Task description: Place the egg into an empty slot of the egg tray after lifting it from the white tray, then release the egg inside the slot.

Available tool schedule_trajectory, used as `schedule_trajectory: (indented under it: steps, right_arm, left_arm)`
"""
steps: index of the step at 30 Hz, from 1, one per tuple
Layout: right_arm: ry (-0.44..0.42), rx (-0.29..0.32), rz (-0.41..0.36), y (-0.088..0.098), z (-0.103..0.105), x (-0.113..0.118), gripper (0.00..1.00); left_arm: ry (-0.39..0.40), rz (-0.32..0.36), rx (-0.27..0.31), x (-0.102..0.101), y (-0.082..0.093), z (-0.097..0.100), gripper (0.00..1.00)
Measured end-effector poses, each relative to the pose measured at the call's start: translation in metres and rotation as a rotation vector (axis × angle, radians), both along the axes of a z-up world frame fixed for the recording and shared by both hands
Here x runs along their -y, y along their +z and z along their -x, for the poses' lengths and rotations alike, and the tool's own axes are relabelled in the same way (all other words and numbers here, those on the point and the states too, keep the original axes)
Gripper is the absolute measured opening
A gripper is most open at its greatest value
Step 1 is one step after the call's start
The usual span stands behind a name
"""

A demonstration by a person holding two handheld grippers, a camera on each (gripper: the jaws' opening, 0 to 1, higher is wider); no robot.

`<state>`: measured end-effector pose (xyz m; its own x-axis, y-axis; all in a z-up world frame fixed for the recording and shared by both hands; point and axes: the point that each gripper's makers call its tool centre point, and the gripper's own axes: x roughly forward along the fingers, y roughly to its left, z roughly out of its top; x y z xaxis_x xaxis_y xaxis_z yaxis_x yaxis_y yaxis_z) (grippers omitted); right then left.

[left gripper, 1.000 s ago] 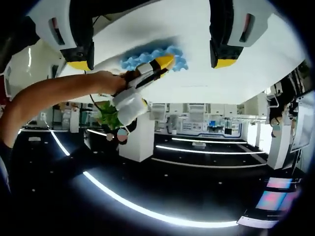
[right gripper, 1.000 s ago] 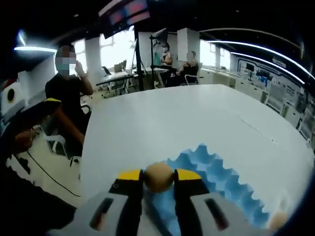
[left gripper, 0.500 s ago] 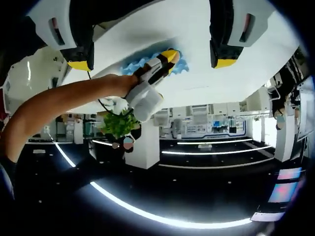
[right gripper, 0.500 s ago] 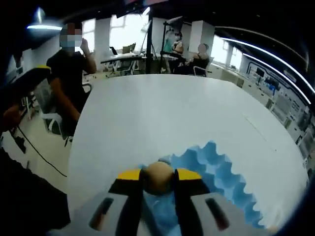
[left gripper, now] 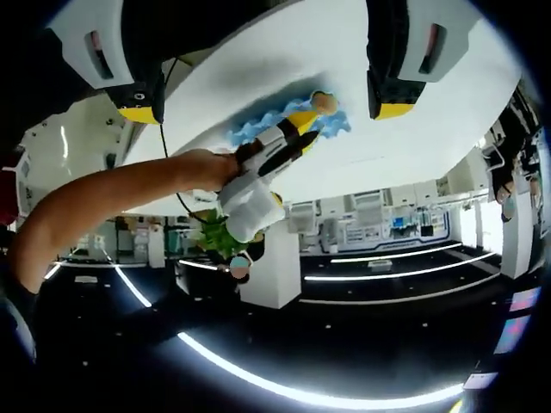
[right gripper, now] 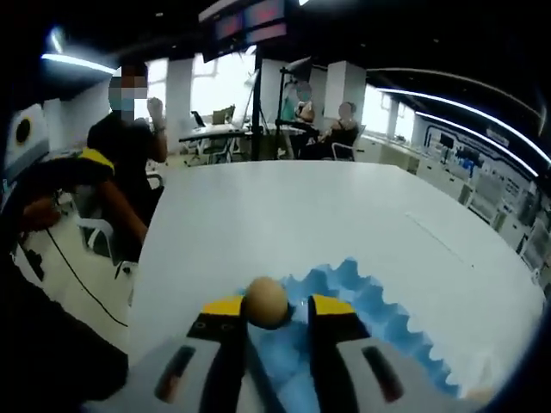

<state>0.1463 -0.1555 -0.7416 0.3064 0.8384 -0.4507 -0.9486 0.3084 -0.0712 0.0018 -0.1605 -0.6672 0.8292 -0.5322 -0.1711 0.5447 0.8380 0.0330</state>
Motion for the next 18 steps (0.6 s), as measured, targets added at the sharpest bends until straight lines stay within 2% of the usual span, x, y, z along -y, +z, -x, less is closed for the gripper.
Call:
schedule_trajectory:
  steps: [6,9,12,18]
  right_arm:
    - [-0.010,-0.005,-0.064,0.011,0.004,0.027,0.27]
    - [-0.048,0.004,-0.079,0.016,0.002,0.048,0.26]
    - [-0.070,0.005,-0.084,0.017,0.002,0.074,0.25]
    - [-0.153,0.017,-0.085,0.021,-0.004,0.130,0.25]
  left_arm:
    - [-0.007,0.021,0.001,0.002,0.000,0.000,1.00]
    - [-0.006,0.015,0.001,0.002,-0.004,0.000,1.00]
    - [0.007,0.015,0.027,0.001,-0.001,-0.001,1.00]
    - [0.005,0.002,0.024,0.002,-0.002,0.000,1.00]
